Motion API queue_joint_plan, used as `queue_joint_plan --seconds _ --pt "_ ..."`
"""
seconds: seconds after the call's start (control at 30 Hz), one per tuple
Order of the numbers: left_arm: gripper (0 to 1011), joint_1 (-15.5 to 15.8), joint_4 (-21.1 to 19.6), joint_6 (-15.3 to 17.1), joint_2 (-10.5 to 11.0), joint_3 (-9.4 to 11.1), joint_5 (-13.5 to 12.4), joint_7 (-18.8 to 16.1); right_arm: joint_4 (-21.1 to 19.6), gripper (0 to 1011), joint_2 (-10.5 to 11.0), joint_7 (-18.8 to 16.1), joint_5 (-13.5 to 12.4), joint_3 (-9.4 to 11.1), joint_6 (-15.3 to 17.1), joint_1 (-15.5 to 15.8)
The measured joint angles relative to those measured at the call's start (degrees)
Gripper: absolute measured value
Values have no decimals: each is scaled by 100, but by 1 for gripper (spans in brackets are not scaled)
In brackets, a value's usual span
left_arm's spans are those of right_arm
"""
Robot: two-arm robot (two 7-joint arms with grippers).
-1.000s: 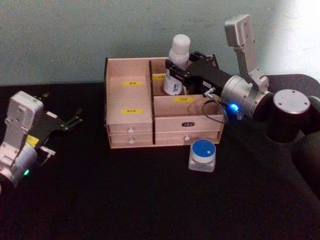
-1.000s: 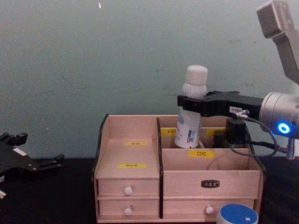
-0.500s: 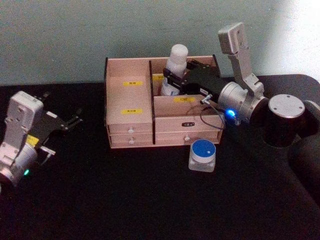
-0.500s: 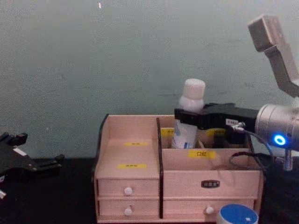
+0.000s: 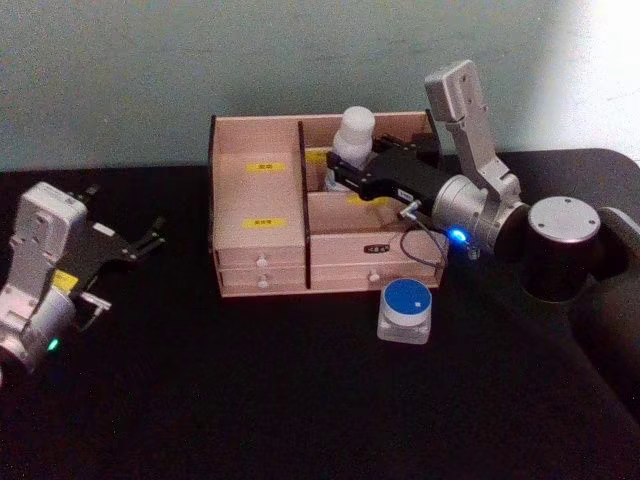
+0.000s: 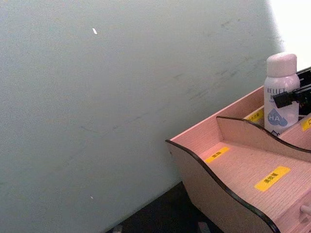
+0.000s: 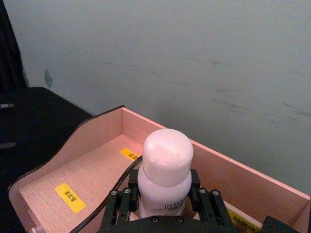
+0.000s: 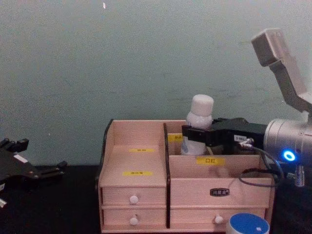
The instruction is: Pick up the facial cleanser and watermelon frost from the table and place them into the tiered storage box.
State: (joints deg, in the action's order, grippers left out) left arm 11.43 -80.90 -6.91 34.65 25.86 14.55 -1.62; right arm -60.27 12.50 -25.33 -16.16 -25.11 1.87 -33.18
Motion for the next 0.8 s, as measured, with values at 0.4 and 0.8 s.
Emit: queue_joint_plan --seconds 0.4,0.8 --pt "1001 0 0 0 0 0 0 0 28 592 -13 31 63 -3 15 -13" --pt "1001 0 0 0 0 0 0 0 17 849 -11 23 39 3 11 -13"
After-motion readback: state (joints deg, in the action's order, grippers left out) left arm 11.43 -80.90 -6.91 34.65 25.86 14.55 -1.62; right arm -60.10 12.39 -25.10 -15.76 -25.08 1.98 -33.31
